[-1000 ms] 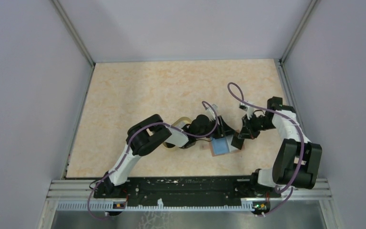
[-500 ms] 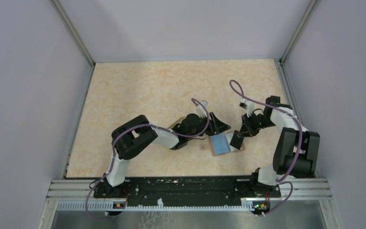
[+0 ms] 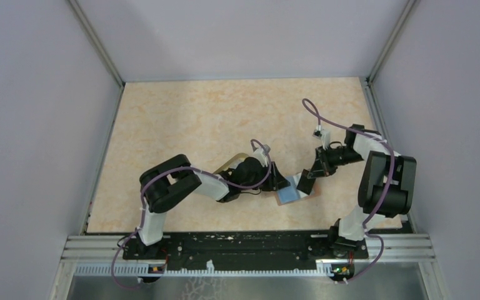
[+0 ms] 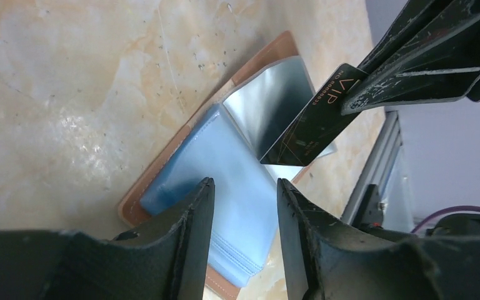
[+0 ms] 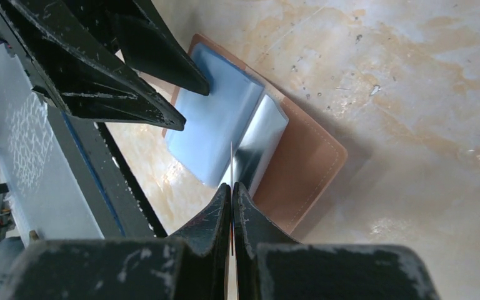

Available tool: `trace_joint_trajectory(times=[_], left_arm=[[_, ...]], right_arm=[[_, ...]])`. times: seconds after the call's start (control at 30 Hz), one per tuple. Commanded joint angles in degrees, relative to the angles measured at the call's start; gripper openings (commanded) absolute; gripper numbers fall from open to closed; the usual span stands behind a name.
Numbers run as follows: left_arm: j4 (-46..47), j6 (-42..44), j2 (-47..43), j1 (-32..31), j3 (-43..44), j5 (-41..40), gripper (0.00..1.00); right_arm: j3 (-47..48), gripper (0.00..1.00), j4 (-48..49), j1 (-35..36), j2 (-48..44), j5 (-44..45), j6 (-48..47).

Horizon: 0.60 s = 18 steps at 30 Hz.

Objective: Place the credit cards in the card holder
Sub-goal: Insert the credit card into the card holder.

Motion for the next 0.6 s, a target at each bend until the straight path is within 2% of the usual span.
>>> trace_joint_trajectory(times=[0.0,0.13,0.57], left_arm=[[-8.82,5.95,-4.50,-2.50,-0.48,-6.62,0.50],[-14.05,8.18,-6.59,-4.36,-0.31,-12.05,0.52],[-22.57,7.68,-5.29,-5.76,0.61,-15.93,0.49]], right_arm=[[2.56,0.00,-3.46,0.37,1.24,-3.75,-3.32],[2.86,0.00,-4.88,0.39,2.06,-4.66,-4.39],[3.59,0.00,-5.95,-0.16,3.64,-5.59,-5.21]])
